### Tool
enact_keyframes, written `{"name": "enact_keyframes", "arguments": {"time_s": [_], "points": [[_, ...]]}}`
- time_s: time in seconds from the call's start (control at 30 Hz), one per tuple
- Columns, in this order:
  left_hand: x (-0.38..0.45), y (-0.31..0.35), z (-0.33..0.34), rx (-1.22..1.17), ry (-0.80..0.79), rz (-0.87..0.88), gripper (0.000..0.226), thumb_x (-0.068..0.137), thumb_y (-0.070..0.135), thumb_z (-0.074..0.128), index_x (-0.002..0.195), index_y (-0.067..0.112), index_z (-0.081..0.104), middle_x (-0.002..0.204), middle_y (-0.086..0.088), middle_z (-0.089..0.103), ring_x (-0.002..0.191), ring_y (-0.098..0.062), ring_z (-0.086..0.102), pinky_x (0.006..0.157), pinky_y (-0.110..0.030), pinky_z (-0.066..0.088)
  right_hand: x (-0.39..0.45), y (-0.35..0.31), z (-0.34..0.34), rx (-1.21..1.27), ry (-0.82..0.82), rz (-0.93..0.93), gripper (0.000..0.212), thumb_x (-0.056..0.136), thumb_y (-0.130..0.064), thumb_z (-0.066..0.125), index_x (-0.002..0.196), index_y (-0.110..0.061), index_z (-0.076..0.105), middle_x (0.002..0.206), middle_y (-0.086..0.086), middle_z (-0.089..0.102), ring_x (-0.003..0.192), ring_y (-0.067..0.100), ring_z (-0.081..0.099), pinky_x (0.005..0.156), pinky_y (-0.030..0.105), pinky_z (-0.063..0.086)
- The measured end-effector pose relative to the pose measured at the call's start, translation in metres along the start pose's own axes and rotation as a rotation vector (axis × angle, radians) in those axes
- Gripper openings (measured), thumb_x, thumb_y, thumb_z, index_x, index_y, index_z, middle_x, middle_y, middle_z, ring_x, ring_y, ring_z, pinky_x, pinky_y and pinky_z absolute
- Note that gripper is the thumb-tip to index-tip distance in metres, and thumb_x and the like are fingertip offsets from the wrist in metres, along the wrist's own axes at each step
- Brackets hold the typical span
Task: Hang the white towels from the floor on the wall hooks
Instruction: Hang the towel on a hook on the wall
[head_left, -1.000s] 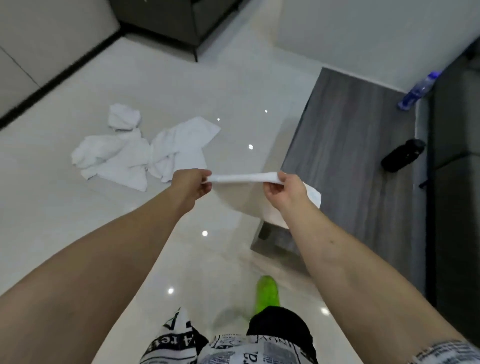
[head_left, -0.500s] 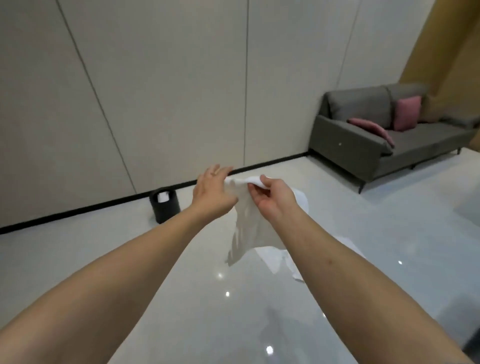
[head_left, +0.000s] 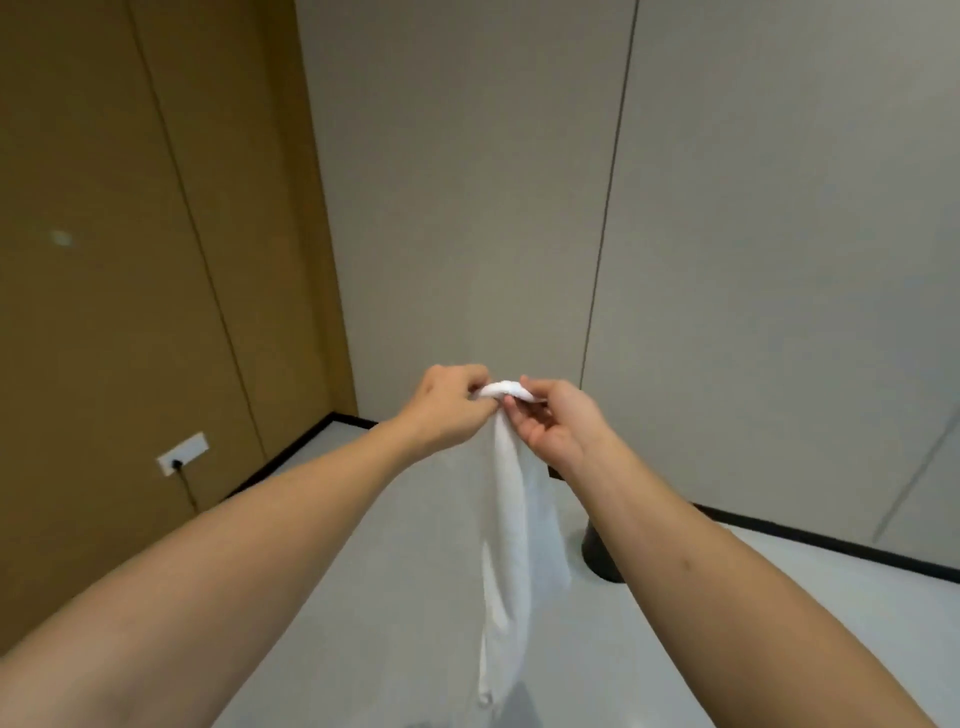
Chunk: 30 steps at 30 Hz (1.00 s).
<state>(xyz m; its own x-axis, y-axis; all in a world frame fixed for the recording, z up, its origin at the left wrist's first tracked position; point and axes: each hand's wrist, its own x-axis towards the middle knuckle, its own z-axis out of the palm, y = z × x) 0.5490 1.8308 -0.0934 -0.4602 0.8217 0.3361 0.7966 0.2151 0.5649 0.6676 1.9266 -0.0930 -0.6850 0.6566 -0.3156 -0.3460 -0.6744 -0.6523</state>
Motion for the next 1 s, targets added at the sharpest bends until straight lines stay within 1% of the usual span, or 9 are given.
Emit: {"name": "enact_keyframes", "arguments": {"time_s": [0.1,0.2,0.33,0.47,0.6,0.73,0.87,0.93,1.0], "points": [[0.042,-0.053,-0.048,0.0,0.105,-0.087,0.016,0.083,0.024,0.056,0.074,0.011,0.051,0.063,-0.003,0.05,0.059,-0.017,0.043,0.055,-0.032,0.036,0.073,0.014,0.064,-0.101,-0.089,0.075,0.008,0.093,0.003,0.056,0.087,0.003,0.061,0.06,0.014,0.068,0.05,0.022,0.068,0.05,0.025,0.057],[0.072,-0.108,-0.096,0.019,0.214,-0.187,0.01,0.084,0.028,0.053,0.077,0.021,0.051,0.066,0.001,0.055,0.058,-0.014,0.046,0.052,-0.029,0.036,0.133,0.039,0.128,-0.158,-0.163,0.112,0.006,0.091,0.001,0.058,0.095,0.003,0.063,0.064,0.014,0.069,0.054,0.022,0.069,0.053,0.026,0.057],[0.087,-0.175,-0.153,0.136,0.27,-0.25,0.014,0.089,0.023,0.049,0.079,0.032,0.046,0.069,0.003,0.055,0.059,-0.013,0.048,0.051,-0.03,0.038,0.183,0.078,0.204,-0.189,-0.176,0.116,0.017,0.087,0.003,0.064,0.103,0.006,0.064,0.067,0.015,0.07,0.053,0.023,0.068,0.052,0.026,0.056],[0.098,-0.245,-0.207,0.235,0.37,-0.294,0.016,0.091,0.022,0.052,0.082,0.033,0.047,0.07,0.004,0.056,0.058,-0.014,0.051,0.048,-0.028,0.037,0.222,0.127,0.286,-0.171,-0.149,0.097,0.022,0.081,0.004,0.072,0.102,0.009,0.065,0.075,0.018,0.071,0.053,0.026,0.069,0.052,0.028,0.057],[0.114,-0.313,-0.277,0.323,0.461,-0.305,0.012,0.091,0.021,0.052,0.084,0.031,0.049,0.068,0.003,0.056,0.057,-0.016,0.053,0.047,-0.029,0.038,0.257,0.18,0.374,-0.146,-0.15,-0.021,0.028,0.079,0.001,0.077,0.101,-0.007,0.063,0.084,0.018,0.072,0.057,0.027,0.072,0.054,0.029,0.058],[0.13,-0.377,-0.367,0.385,0.53,-0.286,0.014,0.088,0.018,0.052,0.082,0.03,0.05,0.068,0.003,0.057,0.057,-0.017,0.053,0.051,-0.035,0.042,0.289,0.228,0.464,-0.201,-0.326,-0.163,0.018,0.083,-0.002,0.075,0.092,-0.016,0.068,0.09,0.015,0.072,0.061,0.027,0.073,0.058,0.029,0.059],[0.145,-0.439,-0.455,0.447,0.573,-0.314,0.012,0.089,0.019,0.053,0.081,0.028,0.053,0.068,0.005,0.058,0.058,-0.014,0.054,0.053,-0.034,0.043,0.329,0.263,0.554,-0.394,-0.522,-0.222,0.015,0.084,-0.007,0.073,0.094,-0.017,0.072,0.087,0.003,0.074,0.071,0.02,0.075,0.073,0.035,0.062],[0.151,-0.468,-0.493,0.497,0.593,-0.324,0.01,0.089,0.02,0.053,0.082,0.027,0.054,0.068,0.007,0.058,0.06,-0.011,0.054,0.055,-0.032,0.042,0.35,0.28,0.595,-0.573,-0.612,-0.37,0.023,0.077,-0.011,0.077,0.094,-0.026,0.071,0.082,-0.01,0.073,0.078,0.009,0.072,0.077,0.031,0.061],[0.155,-0.495,-0.526,0.537,0.593,-0.331,0.008,0.091,0.021,0.053,0.084,0.024,0.056,0.07,0.007,0.058,0.062,-0.011,0.055,0.055,-0.03,0.042,0.366,0.296,0.633,-0.755,-0.677,-0.55,0.021,0.074,-0.019,0.081,0.085,-0.031,0.068,0.078,-0.016,0.071,0.076,0.002,0.067,0.07,0.023,0.055]]}}
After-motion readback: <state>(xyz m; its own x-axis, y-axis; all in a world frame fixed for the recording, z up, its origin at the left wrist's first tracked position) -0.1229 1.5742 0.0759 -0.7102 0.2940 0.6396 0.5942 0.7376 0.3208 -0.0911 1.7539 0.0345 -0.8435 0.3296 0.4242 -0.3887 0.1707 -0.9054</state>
